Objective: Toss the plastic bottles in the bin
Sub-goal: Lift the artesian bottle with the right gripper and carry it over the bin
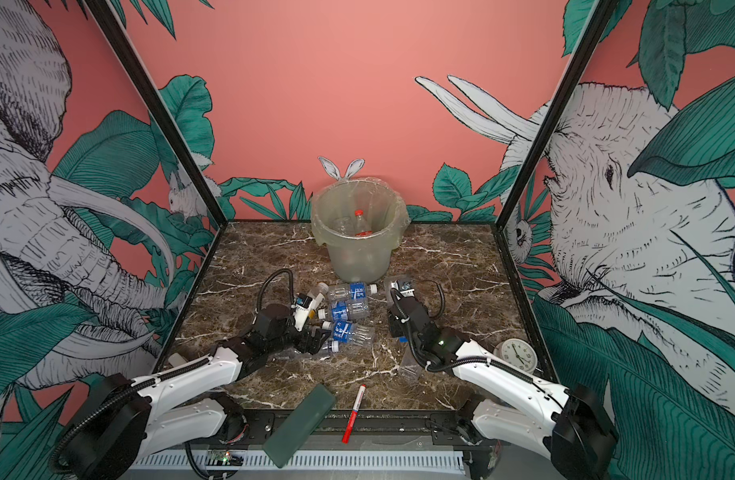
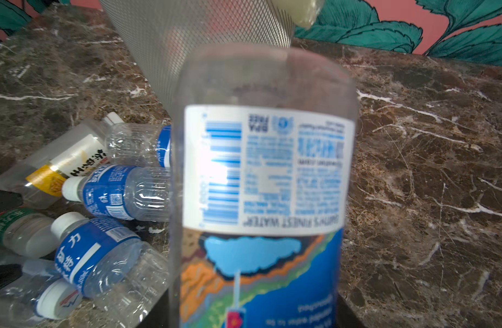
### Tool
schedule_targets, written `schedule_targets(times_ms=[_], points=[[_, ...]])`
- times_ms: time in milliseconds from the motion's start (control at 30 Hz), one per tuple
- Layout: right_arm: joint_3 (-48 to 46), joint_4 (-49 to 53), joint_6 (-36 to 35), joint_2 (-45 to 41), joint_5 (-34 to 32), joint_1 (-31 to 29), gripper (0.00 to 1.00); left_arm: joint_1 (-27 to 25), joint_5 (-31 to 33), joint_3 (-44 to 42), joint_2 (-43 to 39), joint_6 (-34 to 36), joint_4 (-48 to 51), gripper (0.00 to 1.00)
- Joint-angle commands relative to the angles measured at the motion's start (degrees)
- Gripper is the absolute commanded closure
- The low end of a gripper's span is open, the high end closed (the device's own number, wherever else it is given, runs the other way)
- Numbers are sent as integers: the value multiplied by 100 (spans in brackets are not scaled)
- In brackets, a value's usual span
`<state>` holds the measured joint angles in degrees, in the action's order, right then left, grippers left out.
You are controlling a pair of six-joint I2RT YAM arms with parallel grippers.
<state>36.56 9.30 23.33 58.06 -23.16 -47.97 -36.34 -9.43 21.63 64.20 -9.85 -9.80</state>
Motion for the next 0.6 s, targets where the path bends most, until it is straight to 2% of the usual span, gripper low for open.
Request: schedule_targets(times_ms=[0, 200, 333, 433, 567], points=[[-184, -357, -166, -423, -343, -178, 51, -20, -8, 94, -45, -9, -84, 4], [-306, -394, -236, -868, -586, -434, 51, -23, -41, 122, 30, -17, -92, 4], [139, -421, -433, -849, -547, -447, 51, -22, -33, 122, 10, -17, -90, 4], [1029, -396, -748, -487, -370, -448, 51, -23, -33, 122, 28, -22, -92, 4], [3373, 105, -1493, 902, -228, -375, 52, -25, -76, 166, 134, -23, -115, 4]])
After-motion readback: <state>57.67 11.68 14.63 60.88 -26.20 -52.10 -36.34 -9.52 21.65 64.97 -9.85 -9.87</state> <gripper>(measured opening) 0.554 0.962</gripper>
